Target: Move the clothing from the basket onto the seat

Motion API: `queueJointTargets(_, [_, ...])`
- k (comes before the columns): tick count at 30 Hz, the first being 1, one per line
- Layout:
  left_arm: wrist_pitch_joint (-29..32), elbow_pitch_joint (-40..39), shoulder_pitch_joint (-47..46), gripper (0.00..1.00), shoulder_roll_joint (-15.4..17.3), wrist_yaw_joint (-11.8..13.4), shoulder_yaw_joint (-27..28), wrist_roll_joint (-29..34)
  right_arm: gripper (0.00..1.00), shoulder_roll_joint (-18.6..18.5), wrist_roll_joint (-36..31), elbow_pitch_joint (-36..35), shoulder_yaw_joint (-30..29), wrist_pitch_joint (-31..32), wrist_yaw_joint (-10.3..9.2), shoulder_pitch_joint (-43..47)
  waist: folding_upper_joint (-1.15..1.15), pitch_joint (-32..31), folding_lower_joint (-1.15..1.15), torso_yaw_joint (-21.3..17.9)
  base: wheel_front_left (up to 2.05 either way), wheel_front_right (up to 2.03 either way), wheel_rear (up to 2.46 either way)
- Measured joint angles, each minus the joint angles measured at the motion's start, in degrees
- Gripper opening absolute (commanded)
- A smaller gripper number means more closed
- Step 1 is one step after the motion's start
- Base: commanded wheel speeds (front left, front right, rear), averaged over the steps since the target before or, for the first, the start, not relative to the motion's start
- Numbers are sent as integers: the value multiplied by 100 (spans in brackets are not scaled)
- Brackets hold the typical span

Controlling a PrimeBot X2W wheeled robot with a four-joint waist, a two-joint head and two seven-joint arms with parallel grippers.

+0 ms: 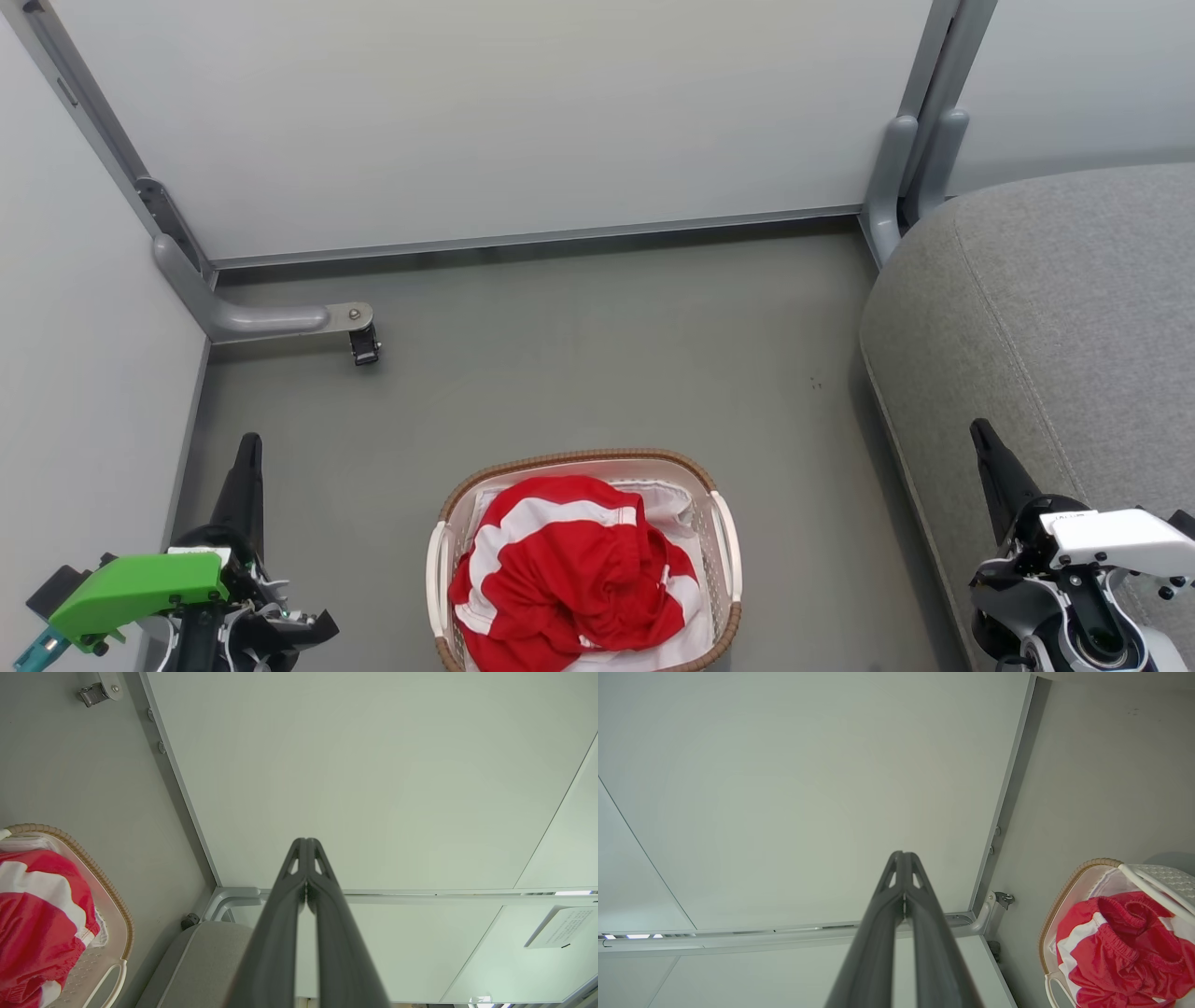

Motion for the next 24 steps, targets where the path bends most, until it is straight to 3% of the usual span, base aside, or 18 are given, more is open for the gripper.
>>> queueJointTargets(24, [0, 0, 0, 0, 0, 0, 0, 0, 0, 0, 0, 0, 0, 0, 0, 0, 0, 0, 0, 0, 0, 0, 0])
